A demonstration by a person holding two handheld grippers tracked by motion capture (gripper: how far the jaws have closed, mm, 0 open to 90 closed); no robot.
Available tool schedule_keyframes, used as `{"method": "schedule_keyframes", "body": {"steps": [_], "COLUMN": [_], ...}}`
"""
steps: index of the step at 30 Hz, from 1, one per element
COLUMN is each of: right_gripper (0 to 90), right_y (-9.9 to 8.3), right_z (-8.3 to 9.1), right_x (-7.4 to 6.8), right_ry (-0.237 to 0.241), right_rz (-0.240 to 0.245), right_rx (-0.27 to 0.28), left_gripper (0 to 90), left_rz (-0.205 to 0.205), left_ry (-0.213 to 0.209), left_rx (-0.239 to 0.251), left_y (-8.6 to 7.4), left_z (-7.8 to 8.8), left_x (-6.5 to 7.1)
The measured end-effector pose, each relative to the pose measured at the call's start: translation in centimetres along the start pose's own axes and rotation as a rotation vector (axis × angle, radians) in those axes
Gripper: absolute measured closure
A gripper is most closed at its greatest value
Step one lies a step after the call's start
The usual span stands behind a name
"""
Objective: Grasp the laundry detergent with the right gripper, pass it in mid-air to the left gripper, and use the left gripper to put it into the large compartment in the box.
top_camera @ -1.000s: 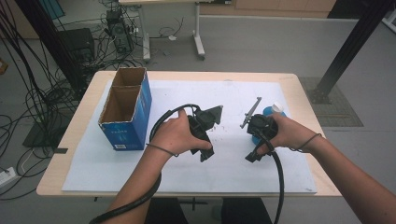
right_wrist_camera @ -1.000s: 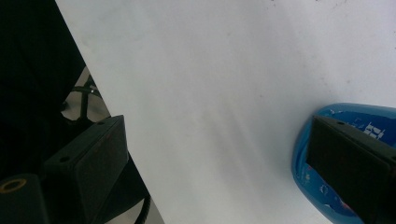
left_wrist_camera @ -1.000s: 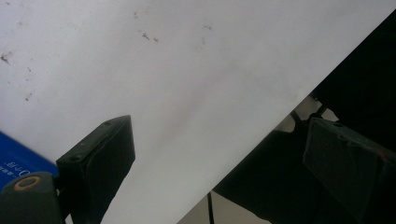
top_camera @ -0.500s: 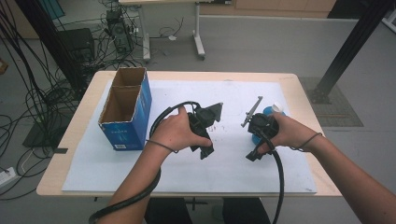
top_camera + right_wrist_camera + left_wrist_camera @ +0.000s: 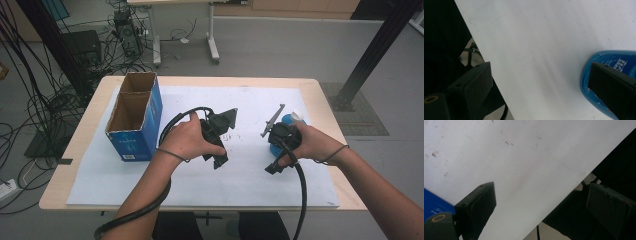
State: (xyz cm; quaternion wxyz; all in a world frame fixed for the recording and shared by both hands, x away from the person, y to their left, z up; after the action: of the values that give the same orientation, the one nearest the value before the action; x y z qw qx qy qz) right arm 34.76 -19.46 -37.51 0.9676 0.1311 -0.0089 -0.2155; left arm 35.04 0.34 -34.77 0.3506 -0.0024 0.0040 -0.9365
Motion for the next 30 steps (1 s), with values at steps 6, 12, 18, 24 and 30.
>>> {"method": "schedule_keyframes", "body": {"steps": [6,12,18,24,30], "right_gripper": [6.0,6.0,5.8,5.6,5.6], "right_y": [-1.3,-3.0,-5.2,-7.1,-8.7], "right_z": [0.0,0.2,0.6,0.8,0.9], "right_x": [-0.4,-0.8,-0.4,0.0,0.6], "right_ry": [0.007,0.008,0.004,-0.004,-0.013], "right_rz": [-0.013,-0.026,-0.065,-0.107,-0.145], "right_rx": [0.006,0.002,0.009,0.000,-0.008], "left_gripper": [9.3,9.3,9.3,9.2,9.2], "left_rz": [0.000,-0.006,-0.003,-0.009,-0.003], "left_ry": [-0.007,-0.014,-0.013,-0.023,-0.020], "left_rx": [-0.001,0.001,-0.004,-0.001,-0.003], "left_y": [0.0,0.2,0.3,0.5,0.3], "left_z": [-0.2,-0.2,-0.4,-0.5,-0.5], "left_x": [0.2,0.4,0.3,0.3,0.0]}}
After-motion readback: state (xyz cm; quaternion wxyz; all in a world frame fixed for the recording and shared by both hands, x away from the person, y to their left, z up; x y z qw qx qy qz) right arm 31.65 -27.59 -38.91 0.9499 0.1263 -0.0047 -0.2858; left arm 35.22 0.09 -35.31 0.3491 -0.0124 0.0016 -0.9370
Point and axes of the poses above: each handheld gripper's, and its own axes: z roughly backward along the jaws, y roughly out of its top, x roughly to its right, the point moved 6 cm from there along -z, roughly forward along the jaws, and after that the axes turned 2 degrees about z, right-handed, at the moved point
